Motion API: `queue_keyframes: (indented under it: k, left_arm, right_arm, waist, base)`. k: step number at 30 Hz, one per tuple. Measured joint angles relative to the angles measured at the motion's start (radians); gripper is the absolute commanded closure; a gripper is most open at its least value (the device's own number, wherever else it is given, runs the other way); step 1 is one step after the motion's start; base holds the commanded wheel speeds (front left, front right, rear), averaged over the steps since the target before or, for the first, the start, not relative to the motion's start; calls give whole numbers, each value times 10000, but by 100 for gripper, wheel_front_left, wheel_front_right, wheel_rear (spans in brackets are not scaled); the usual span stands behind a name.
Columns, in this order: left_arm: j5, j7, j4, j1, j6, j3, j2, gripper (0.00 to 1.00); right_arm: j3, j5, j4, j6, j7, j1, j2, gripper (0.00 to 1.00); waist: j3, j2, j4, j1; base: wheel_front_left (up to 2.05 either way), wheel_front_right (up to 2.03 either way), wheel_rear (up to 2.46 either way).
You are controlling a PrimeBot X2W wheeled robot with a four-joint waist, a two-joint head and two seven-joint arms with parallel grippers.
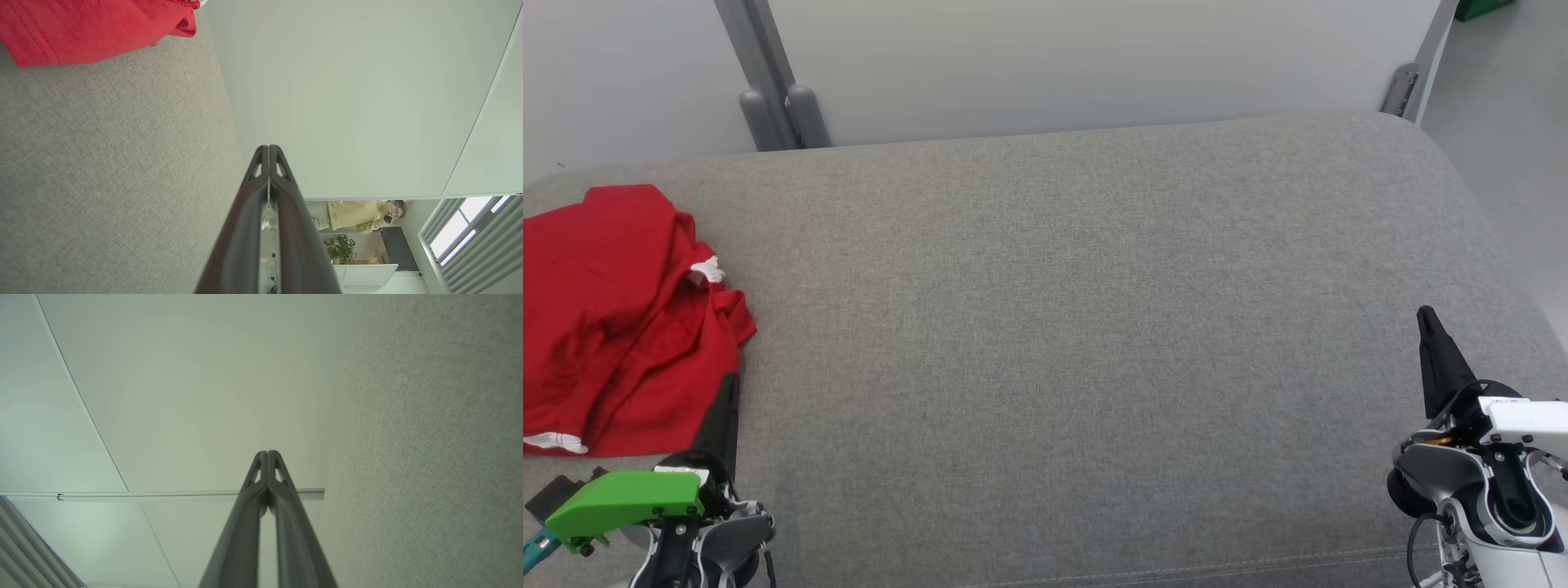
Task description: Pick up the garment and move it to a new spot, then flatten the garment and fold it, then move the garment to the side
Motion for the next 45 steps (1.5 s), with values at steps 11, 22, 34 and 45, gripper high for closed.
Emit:
queue_keyframes:
  k: [11, 22, 34, 45]
  left_arm:
    - [0, -2, 0, 0, 0, 0, 0, 100]
    - [0, -2, 0, 0, 0, 0, 0, 100]
    - [0, 0, 0, 0, 0, 0, 0, 100]
    - [0, 0, 0, 0, 0, 0, 0, 100]
  right_arm:
    - [0, 0, 0, 0, 0, 0, 0, 100]
    - [0, 0, 0, 0, 0, 0, 0, 100]
    - [0, 0, 0, 0, 0, 0, 0, 100]
    - [0, 0, 0, 0, 0, 0, 0, 100]
  waist:
    - [0, 0, 0, 0]
    - [0, 0, 0, 0]
    - [0, 0, 0, 0]
    - [0, 0, 0, 0]
  base:
    - [0, 0, 0]
    - [0, 0, 0]
    - [0, 0, 0]
    - [0, 0, 0]
